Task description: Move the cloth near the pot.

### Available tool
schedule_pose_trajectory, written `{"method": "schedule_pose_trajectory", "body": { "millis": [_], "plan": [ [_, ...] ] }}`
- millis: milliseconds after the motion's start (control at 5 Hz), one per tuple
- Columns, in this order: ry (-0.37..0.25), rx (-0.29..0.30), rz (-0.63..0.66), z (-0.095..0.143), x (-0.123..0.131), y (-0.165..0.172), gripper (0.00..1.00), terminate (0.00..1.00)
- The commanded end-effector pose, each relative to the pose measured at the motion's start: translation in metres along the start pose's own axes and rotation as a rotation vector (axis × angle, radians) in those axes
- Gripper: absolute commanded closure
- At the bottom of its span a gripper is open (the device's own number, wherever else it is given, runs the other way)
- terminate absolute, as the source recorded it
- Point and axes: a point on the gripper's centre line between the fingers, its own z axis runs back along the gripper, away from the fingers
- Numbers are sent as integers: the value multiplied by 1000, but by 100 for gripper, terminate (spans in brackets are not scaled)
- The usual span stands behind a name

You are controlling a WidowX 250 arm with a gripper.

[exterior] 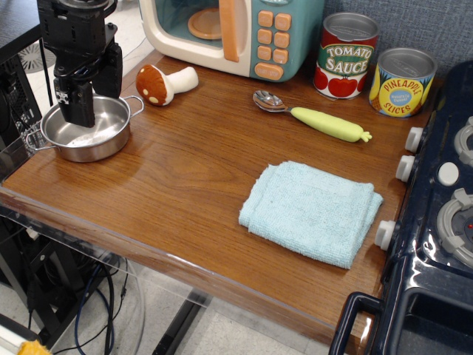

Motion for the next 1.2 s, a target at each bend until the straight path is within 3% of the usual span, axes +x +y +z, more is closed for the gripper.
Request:
{"method": "schedule_pose_trajectory", "body": {
  "millis": [0, 400, 800, 1000],
  "plan": [
    [0, 0, 0, 0, 0, 0, 0, 0],
    [-1, -23, -91, 25, -56, 13, 0, 0],
    [12, -79, -92, 49, -118, 25, 0, 0],
    [38, -49, -51, 52, -167, 30, 0, 0]
  ]
}}
